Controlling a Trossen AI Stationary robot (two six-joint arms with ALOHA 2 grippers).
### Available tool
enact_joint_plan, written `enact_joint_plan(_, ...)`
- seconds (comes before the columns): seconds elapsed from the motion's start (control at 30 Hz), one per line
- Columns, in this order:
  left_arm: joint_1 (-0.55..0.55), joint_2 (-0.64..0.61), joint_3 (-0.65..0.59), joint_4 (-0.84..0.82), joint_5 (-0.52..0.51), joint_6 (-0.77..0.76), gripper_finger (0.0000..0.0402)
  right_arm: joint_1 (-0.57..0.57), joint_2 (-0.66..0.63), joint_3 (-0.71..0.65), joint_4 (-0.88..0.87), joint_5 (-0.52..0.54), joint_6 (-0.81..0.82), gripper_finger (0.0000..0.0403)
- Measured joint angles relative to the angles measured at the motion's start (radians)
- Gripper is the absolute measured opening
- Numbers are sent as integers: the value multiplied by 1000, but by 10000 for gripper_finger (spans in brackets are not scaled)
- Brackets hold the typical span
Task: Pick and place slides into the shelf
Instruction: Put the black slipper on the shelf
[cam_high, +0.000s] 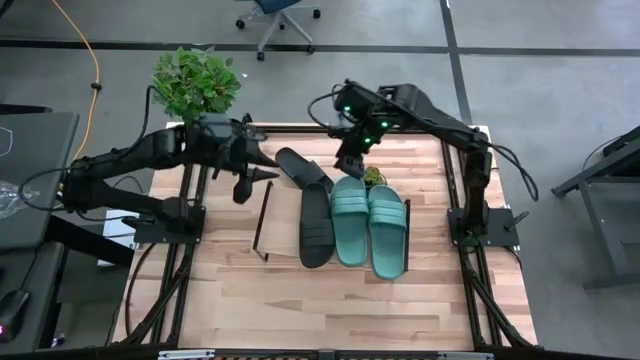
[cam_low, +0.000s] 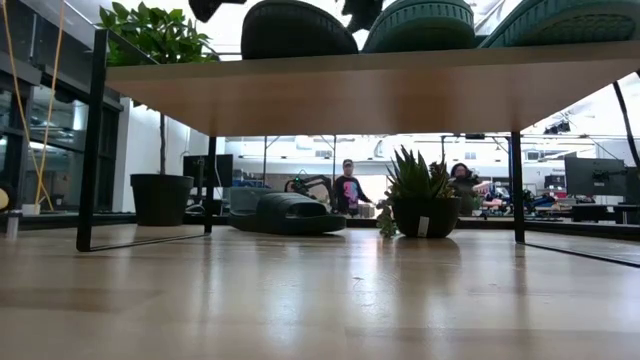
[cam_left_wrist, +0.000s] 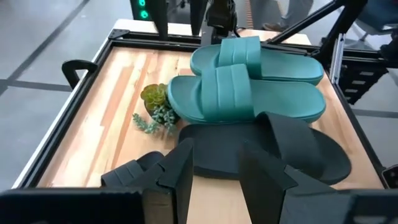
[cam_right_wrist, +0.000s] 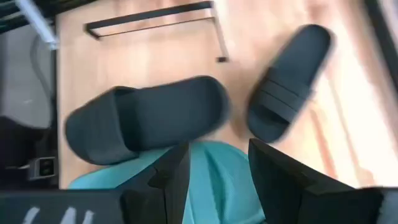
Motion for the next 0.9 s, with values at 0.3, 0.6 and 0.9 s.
enact_joint_plan(0.3,249,84,0,-47,225,109,110,2,-131,0,-37,238,51,154)
enact_joint_plan(0.6,347,215,0,-41,279,199,110,-30,-261,-224,161,364,9,154)
enact_joint_plan(0.9,403,318,0,-6,359,176,110,-149,-467,-816,660,139,50,154)
